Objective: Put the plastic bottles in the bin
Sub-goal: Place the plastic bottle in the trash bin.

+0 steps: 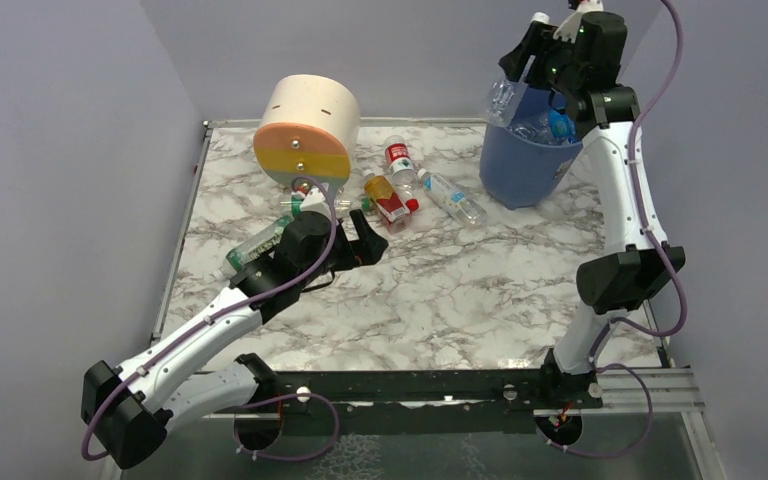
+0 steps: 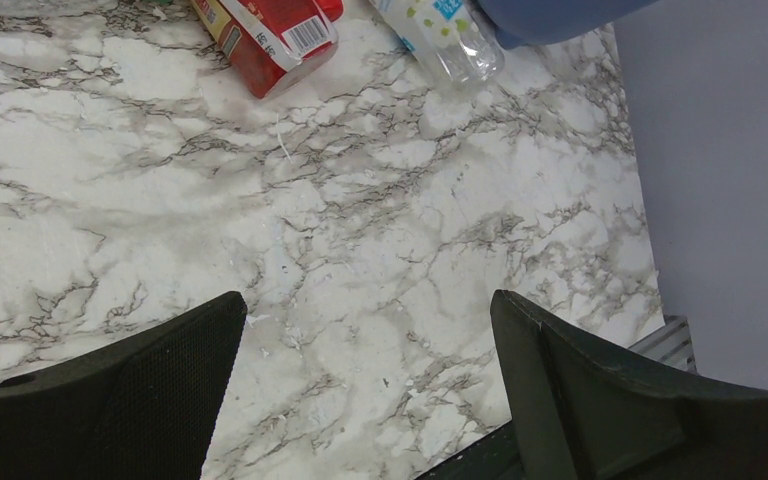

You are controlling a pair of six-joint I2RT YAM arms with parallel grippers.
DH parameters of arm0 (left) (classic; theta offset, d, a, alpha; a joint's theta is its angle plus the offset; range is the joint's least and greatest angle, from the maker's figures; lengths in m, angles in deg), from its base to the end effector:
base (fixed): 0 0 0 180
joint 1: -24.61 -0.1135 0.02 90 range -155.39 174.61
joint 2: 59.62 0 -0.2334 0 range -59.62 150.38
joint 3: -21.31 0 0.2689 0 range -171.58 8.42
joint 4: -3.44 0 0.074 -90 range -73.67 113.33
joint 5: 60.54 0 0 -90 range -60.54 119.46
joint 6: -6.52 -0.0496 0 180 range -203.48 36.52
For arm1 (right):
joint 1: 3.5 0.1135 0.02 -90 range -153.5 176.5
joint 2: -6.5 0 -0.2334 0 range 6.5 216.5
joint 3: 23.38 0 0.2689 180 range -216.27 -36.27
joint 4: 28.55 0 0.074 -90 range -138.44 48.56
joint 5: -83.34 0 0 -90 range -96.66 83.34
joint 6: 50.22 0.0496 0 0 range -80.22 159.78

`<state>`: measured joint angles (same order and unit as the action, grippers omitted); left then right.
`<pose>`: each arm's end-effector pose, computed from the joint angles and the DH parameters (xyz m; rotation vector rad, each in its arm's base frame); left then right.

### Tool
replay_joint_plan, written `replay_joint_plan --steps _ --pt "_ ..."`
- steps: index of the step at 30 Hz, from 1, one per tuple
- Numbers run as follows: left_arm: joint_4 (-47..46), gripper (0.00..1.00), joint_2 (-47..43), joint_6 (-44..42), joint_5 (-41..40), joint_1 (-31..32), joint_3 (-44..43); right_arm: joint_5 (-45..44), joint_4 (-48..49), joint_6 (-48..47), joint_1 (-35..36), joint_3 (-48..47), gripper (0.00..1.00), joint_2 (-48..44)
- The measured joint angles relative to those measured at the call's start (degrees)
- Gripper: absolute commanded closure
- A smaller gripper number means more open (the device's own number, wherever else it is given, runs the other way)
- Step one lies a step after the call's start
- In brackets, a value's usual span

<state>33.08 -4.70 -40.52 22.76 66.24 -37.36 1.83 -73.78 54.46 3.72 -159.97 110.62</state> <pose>0.2020 -0.1718 0.2683 -0.1021 2.1146 -0.7999 0.4195 0.0605 0.4570 0.0106 1.8093 0.4057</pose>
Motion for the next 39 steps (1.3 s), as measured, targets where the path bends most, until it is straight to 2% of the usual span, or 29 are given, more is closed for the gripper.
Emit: replay_joint_plan --steps 8,17,19,22,24,35,39 --pt "-0.6 0.01 1.3 -0.6 1.2 0.0 0.0 0.0 5.2 3.8 -6.5 1.5 0.34 1.5" --pt "-1.7 0.01 1.9 -0.6 2.0 0.0 0.0 0.0 11.7 5.9 -8.9 2.0 0.34 5.9" --pt "-1.9 0.01 2.1 -0.7 2.1 0.0 0.0 0.0 12.2 5.9 -9.1 2.0 0.29 7.3" --pt "-2.3 0.01 2.3 -0.7 2.2 0.0 0.0 0.0 12.4 6.0 -9.3 2.0 0.11 9.4" --pt "-2.4 0.01 2.4 -0.7 2.3 0.0 0.0 0.0 12.5 6.0 -9.4 2.0 0.05 10.2" --pt "-2.5 0.01 2.4 -0.8 2.4 0.0 0.0 0.9 12.9 5.8 -9.6 2.1 0.04 10.2" --pt "-2.5 0.01 1.9 -0.8 2.4 0.0 0.0 3.8 12.8 6.2 -9.6 5.8 0.04 7.5"
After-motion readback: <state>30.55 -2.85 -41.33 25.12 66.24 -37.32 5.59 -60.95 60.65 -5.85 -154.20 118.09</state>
